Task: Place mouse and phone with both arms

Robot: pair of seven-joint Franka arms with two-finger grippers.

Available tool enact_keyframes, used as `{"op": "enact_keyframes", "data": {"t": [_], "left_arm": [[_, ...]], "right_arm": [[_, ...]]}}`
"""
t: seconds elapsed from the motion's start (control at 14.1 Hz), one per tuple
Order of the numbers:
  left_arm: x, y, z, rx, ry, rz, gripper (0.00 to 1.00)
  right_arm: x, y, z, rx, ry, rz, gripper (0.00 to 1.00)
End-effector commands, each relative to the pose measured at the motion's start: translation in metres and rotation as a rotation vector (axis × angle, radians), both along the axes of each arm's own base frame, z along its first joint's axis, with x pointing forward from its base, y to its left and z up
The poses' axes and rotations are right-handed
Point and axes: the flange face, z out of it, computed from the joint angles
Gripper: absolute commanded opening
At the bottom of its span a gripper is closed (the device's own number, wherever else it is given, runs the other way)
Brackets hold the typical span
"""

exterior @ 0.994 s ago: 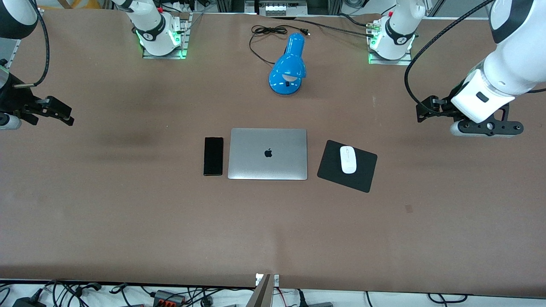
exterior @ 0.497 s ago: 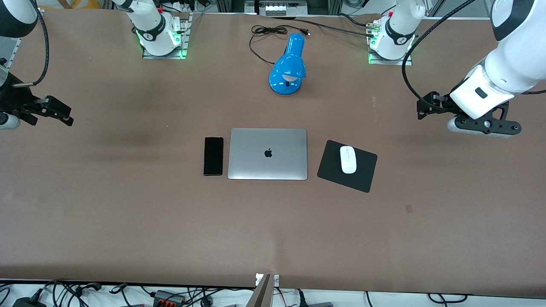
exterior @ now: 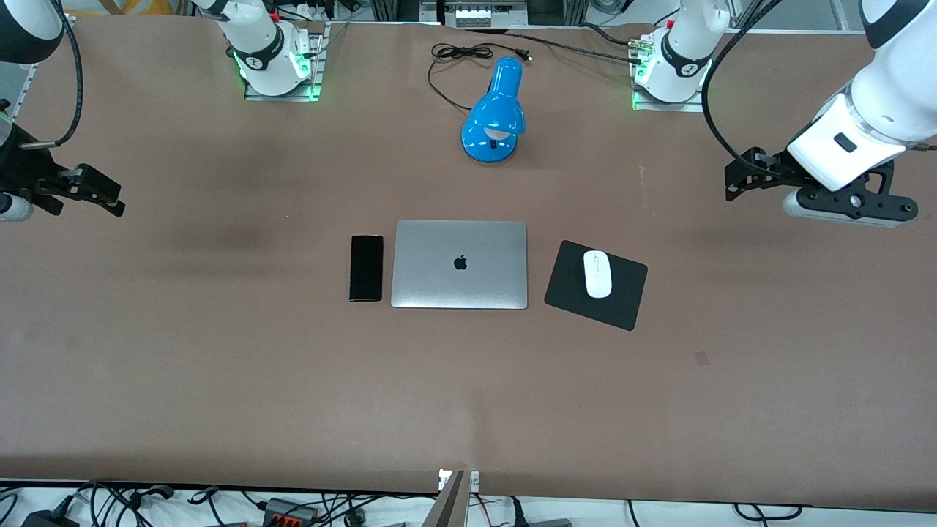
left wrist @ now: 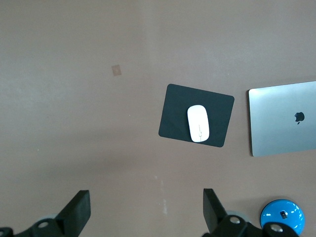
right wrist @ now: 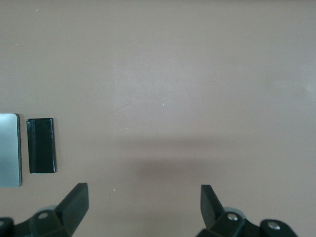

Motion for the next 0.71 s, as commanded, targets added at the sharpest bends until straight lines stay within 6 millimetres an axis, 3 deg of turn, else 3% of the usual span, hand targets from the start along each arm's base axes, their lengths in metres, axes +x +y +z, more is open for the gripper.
{"op": "enact_keyframes", "data": {"t": [0.0, 0.64], "left_arm": [[-0.0031, 0.0005, 0.0077, -0.023, -0.006, -0.023, 1.0], [-0.0032, 0.0002, 0.0077, -0.026, -0.006, -0.024, 1.0]], "right_arm": [[-0.0011, 0.0011, 0.006, 0.009, -0.006, 0.018, 1.0], [-0.009, 0.0008, 0.0077, 0.011, 0.031, 0.017, 1.0]]}}
